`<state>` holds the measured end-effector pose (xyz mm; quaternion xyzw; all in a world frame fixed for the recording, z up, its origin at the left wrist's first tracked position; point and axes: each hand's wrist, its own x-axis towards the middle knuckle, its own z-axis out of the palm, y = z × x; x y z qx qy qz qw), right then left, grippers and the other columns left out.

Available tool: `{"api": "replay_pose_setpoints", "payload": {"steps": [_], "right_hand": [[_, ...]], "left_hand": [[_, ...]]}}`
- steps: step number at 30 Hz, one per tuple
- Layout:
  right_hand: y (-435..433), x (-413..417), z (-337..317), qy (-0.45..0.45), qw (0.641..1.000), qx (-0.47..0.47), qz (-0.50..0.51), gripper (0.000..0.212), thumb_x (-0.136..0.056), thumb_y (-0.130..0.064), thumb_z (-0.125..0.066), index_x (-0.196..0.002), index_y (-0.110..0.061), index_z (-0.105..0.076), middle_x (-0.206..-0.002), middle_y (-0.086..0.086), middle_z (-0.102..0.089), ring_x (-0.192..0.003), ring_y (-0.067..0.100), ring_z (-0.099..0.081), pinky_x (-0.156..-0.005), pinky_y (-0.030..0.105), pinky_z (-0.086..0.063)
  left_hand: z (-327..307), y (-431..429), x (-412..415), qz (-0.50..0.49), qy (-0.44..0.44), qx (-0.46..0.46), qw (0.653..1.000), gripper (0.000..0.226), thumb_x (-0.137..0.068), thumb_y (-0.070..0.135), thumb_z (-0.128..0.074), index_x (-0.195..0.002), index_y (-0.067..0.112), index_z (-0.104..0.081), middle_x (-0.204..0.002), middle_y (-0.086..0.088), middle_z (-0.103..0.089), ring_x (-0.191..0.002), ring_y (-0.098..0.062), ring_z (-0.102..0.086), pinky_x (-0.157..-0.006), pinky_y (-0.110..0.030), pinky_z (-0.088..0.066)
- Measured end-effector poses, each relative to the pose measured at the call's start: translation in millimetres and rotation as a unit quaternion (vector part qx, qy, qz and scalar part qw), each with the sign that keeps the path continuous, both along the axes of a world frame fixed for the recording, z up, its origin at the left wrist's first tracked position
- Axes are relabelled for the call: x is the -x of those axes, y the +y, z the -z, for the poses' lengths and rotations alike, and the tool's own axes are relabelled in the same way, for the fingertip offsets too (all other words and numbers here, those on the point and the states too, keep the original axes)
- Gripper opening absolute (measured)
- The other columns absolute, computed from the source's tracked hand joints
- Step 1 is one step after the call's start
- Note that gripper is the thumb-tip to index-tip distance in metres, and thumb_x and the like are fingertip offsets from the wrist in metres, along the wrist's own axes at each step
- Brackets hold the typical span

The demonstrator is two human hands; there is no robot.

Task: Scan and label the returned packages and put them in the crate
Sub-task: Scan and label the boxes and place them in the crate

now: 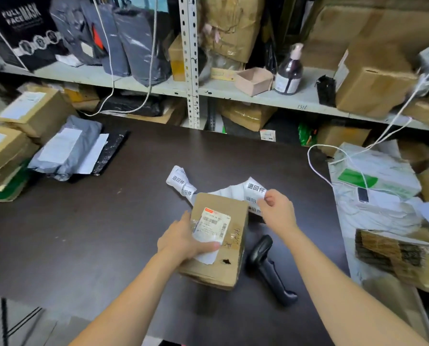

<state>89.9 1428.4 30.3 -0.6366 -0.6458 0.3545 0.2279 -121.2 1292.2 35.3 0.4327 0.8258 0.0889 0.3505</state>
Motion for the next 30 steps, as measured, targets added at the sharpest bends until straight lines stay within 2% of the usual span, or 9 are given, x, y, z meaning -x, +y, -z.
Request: {"api": "replay_pose_setpoints", "payload": {"steps": [3, 6, 10, 13, 17, 20, 24, 27, 30], "right_hand": [[-7.3, -10.4, -22.7, 0.104, 0.994, -0.018, 0.033, 0.004, -0.093, -0.020, -0.065, -0.094, -0.018, -0.068, -0.090, -0.011, -0.072, -0.085, 0.003, -0.066, -0.069, 0.016, -0.048], [-15.1, -18.4, -48.2, 0.205, 0.975, -0.038, 0.078, 0.005, -0.092, -0.019, -0.069, -0.094, -0.024, -0.070, -0.084, -0.014, -0.074, -0.080, -0.005, -0.068, -0.066, 0.010, -0.049], [-28.3, -23.6, -76.3, 0.282, 0.952, -0.016, 0.117, 0.009, -0.092, -0.026, -0.072, -0.099, -0.031, -0.071, -0.098, -0.010, -0.076, -0.095, 0.003, -0.071, -0.080, 0.022, -0.055], [-38.6, -20.8, -91.7, 0.353, 0.926, 0.016, 0.133, 0.020, -0.094, -0.021, -0.070, -0.114, -0.020, -0.071, -0.107, 0.000, -0.076, -0.099, 0.013, -0.073, -0.083, 0.031, -0.060], [-54.8, -17.8, -111.2, 0.445, 0.884, 0.058, 0.132, 0.032, -0.099, -0.015, -0.063, -0.131, -0.014, -0.060, -0.116, 0.010, -0.073, -0.099, 0.021, -0.074, -0.076, 0.033, -0.062], [-70.9, -24.4, -116.6, 0.461, 0.880, 0.068, 0.093, 0.039, -0.099, -0.019, -0.063, -0.137, -0.017, -0.054, -0.116, 0.009, -0.074, -0.103, 0.023, -0.073, -0.077, 0.032, -0.060], [-93.4, -36.9, -109.6, 0.368, 0.929, 0.044, 0.005, 0.066, -0.089, -0.015, -0.075, -0.145, -0.033, -0.045, -0.109, 0.006, -0.076, -0.107, 0.018, -0.071, -0.088, 0.024, -0.054], [-100.4, -36.0, -104.4, 0.347, 0.938, 0.009, -0.016, 0.073, -0.085, -0.007, -0.077, -0.145, -0.035, -0.044, -0.103, 0.007, -0.077, -0.104, 0.020, -0.072, -0.086, 0.016, -0.053], [-98.6, -30.5, -106.7, 0.349, 0.936, -0.042, 0.014, 0.064, -0.087, -0.006, -0.075, -0.139, -0.034, -0.050, -0.099, 0.006, -0.077, -0.101, 0.017, -0.073, -0.085, 0.016, -0.052]], "left_hand": [[-5.9, -3.2, -4.7, 0.016, 0.080, -0.039, 0.996, 0.129, -0.045, 0.087, -0.070, -0.150, 0.030, -0.020, -0.125, 0.003, -0.048, -0.122, -0.020, -0.050, -0.081, -0.037, -0.045], [-15.9, -0.2, -13.8, 0.047, 0.130, -0.174, 0.975, 0.101, -0.061, 0.081, -0.068, -0.143, 0.030, -0.037, -0.111, 0.003, -0.049, -0.112, -0.022, -0.049, -0.084, -0.036, -0.045], [-36.9, 17.1, -34.1, 0.075, -0.063, -0.320, 0.942, 0.066, -0.085, 0.048, -0.072, -0.143, 0.031, -0.046, -0.119, 0.012, -0.059, -0.119, -0.008, -0.050, -0.096, -0.026, -0.042], [-57.1, 26.1, -57.6, 0.085, -0.198, -0.354, 0.910, 0.061, -0.085, 0.035, -0.075, -0.138, 0.043, -0.046, -0.108, 0.021, -0.064, -0.107, 0.012, -0.052, -0.082, 0.000, -0.036], [-73.1, 30.0, -75.2, 0.083, -0.345, -0.366, 0.860, 0.062, -0.085, 0.024, -0.078, -0.135, 0.044, -0.047, -0.094, 0.008, -0.073, -0.091, -0.002, -0.064, -0.076, -0.013, -0.045], [-83.1, 30.6, -77.3, 0.066, -0.373, -0.407, 0.831, 0.055, -0.086, 0.011, -0.076, -0.128, 0.039, -0.054, -0.080, 0.000, -0.074, -0.078, -0.011, -0.066, -0.071, -0.027, -0.052], [-96.8, 31.6, -78.8, 0.023, -0.398, -0.427, 0.812, 0.038, -0.087, 0.009, -0.075, -0.115, 0.033, -0.065, -0.072, -0.008, -0.070, -0.070, -0.012, -0.064, -0.069, -0.027, -0.052], [-101.0, 33.7, -77.4, -0.023, -0.411, -0.423, 0.807, 0.019, -0.087, 0.009, -0.074, -0.099, 0.024, -0.075, -0.079, -0.001, -0.074, -0.075, -0.014, -0.069, -0.070, -0.024, -0.054], [-100.2, 33.5, -74.9, 0.035, -0.354, -0.424, 0.833, 0.014, -0.087, 0.020, -0.077, -0.099, 0.027, -0.076, -0.094, 0.005, -0.073, -0.080, -0.015, -0.068, -0.069, -0.022, -0.050]]}}
